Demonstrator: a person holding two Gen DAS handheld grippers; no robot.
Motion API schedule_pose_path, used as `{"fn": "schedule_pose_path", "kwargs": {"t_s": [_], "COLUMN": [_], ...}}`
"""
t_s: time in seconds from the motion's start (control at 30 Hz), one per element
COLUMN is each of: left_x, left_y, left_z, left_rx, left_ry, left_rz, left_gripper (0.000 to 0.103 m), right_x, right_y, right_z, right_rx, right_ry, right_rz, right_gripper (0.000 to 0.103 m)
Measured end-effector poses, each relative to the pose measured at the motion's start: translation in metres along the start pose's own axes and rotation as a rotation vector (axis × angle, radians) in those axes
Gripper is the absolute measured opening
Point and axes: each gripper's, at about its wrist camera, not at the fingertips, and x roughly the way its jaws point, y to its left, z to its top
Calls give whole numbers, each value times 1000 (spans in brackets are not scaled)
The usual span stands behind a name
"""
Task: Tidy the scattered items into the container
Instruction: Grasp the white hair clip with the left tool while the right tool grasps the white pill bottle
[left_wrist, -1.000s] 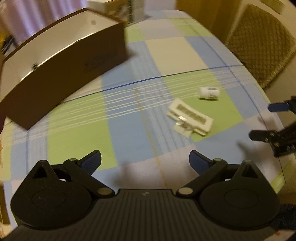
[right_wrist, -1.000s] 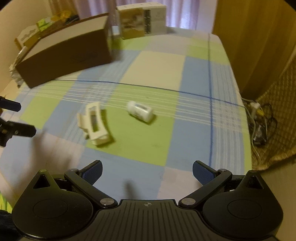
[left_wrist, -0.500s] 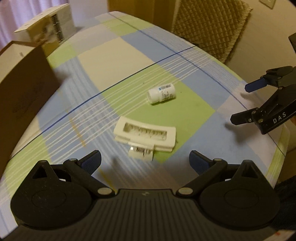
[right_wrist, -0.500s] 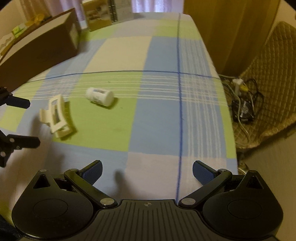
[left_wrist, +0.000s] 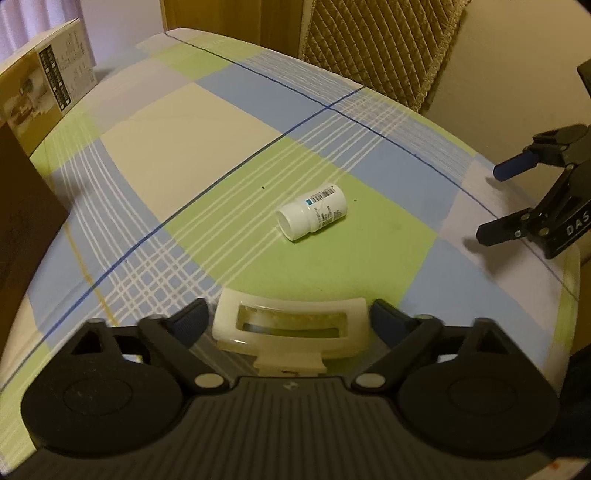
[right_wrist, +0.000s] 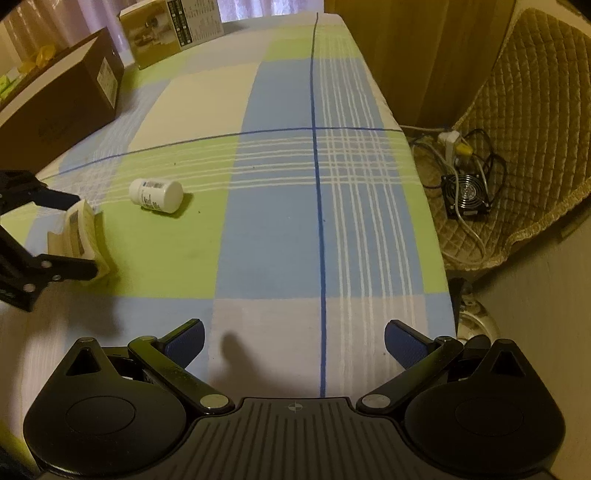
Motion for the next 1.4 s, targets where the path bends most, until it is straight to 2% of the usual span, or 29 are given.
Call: {"fn": "schedule_pose_path", "kwargs": {"t_s": [0.17, 0.5, 0.57, 0.7, 0.83, 0.9, 1.0, 1.03, 1.2, 1.4], "left_x": [-8, -43, -51, -63, -76, -81, -88, -90, -102, -126], "left_y": [11, 65, 72, 81, 89, 91, 92, 92, 90, 91], "left_z": [-10, -49, -59, -75, -86, -90, -93, -94, -97, -96], "left_rx": [-25, -314, -358, -426, -472, -486, -500, -501, -508, -499], "left_ry": [-13, -14, -11, -2, 0, -2, -8, -12, -32, -75], "left_rz": [58, 248, 277, 328, 364, 378, 389, 393, 401, 416], "left_gripper": [85, 85, 85, 85, 85, 85, 85, 85, 85, 85], "right_x": [0, 14, 19, 32, 47, 53, 61, 63, 58, 38], "right_y": [12, 62, 69, 82, 91, 96, 103, 105, 112, 126], "right_z": [9, 33, 39, 52, 65, 69, 72, 72, 65, 71], "right_rx": [-29, -291, -340, -441, -512, -541, -582, -593, -577, -488], "right_ry": [-50, -162, -166, -172, -161, -150, -115, -101, -71, -77], "right_rz": [47, 152, 187, 202, 218, 219, 213, 209, 235, 334], "right_gripper": [101, 100, 83, 75, 56, 51, 33, 24, 24, 24]}}
